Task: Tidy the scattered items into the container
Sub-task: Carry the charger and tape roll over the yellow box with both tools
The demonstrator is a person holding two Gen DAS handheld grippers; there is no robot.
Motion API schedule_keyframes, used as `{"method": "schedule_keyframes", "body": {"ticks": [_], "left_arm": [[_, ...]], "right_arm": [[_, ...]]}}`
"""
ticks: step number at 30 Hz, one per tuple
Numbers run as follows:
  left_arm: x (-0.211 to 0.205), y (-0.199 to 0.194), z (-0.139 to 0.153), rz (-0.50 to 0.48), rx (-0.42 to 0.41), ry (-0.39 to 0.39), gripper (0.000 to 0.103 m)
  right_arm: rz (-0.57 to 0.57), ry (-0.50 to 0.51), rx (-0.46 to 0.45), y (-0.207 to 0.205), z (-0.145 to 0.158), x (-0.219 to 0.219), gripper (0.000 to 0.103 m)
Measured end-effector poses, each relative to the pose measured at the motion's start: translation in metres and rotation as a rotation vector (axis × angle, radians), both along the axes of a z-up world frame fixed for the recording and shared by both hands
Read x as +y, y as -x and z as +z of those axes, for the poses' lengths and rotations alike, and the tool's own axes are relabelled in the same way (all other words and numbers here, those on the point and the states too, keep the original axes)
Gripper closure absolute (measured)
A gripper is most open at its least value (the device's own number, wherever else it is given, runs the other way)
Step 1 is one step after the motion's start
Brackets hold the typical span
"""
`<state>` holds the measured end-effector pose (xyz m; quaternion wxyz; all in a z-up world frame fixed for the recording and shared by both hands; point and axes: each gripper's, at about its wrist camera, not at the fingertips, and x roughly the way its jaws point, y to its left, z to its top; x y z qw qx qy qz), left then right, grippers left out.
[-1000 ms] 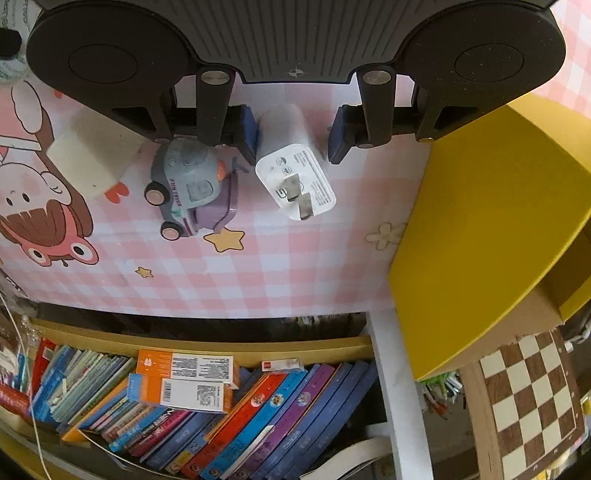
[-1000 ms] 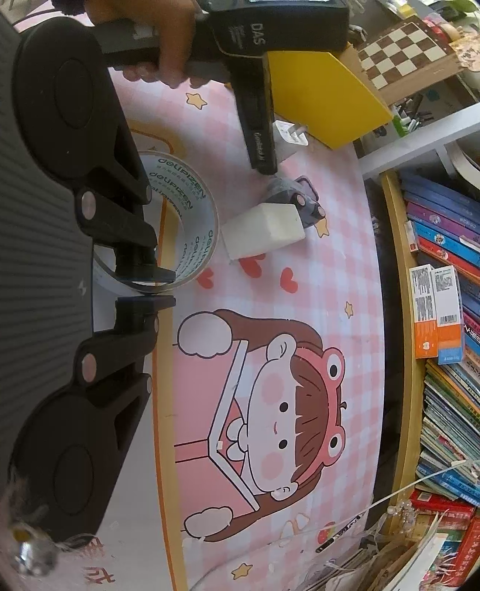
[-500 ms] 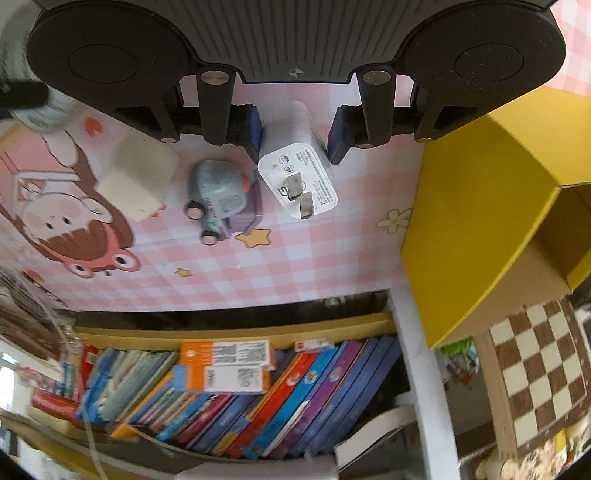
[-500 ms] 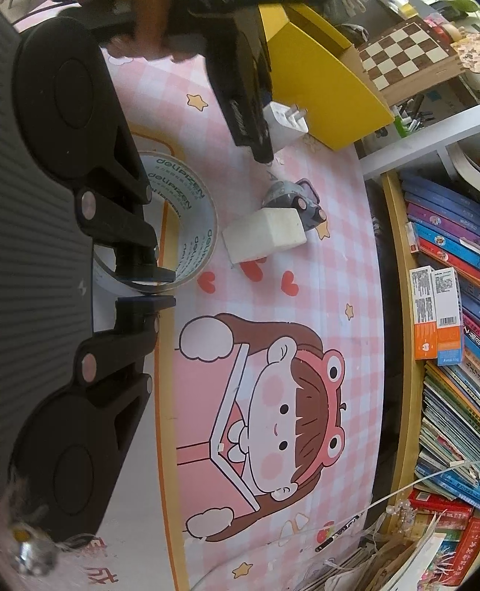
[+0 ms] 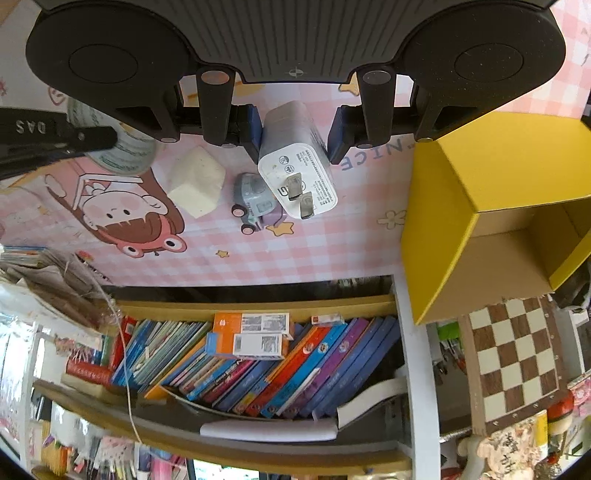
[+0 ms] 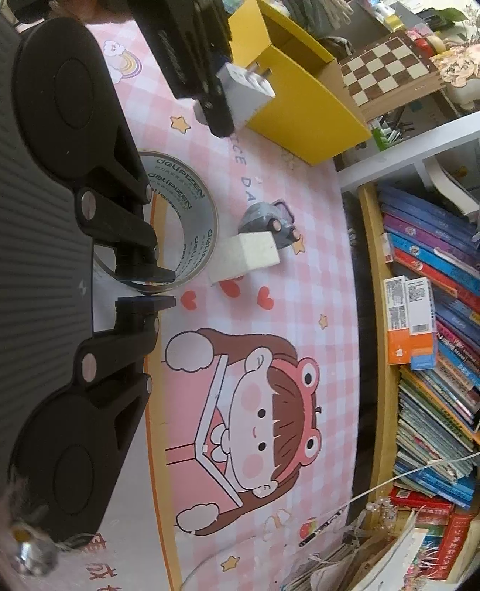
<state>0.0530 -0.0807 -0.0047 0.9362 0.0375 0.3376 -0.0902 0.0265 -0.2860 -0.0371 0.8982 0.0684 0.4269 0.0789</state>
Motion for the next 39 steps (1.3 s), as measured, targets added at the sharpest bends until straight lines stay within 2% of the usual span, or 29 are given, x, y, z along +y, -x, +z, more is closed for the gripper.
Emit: {"method": "schedule_keyframes", "body": {"ticks": [15, 29, 39], "left_arm": [[0.047, 0.031, 0.021, -0.06, -0.012, 0.002, 0.068], [0.102, 0.043, 0.043, -0.074, -0.072, -0.007, 0.068], [0.139, 0.047, 0.053, -0.048, -0.106, -0.013, 0.068]], "right_arm": [[-0.002, 0.009, -0.019, 0.014, 0.014, 0.049, 0.096], [0.018, 0.025, -0.051, 0.016, 0.028, 0.11, 0.096], [0.043, 0.036, -0.073, 0.014, 0.037, 0.148, 0.096]]}}
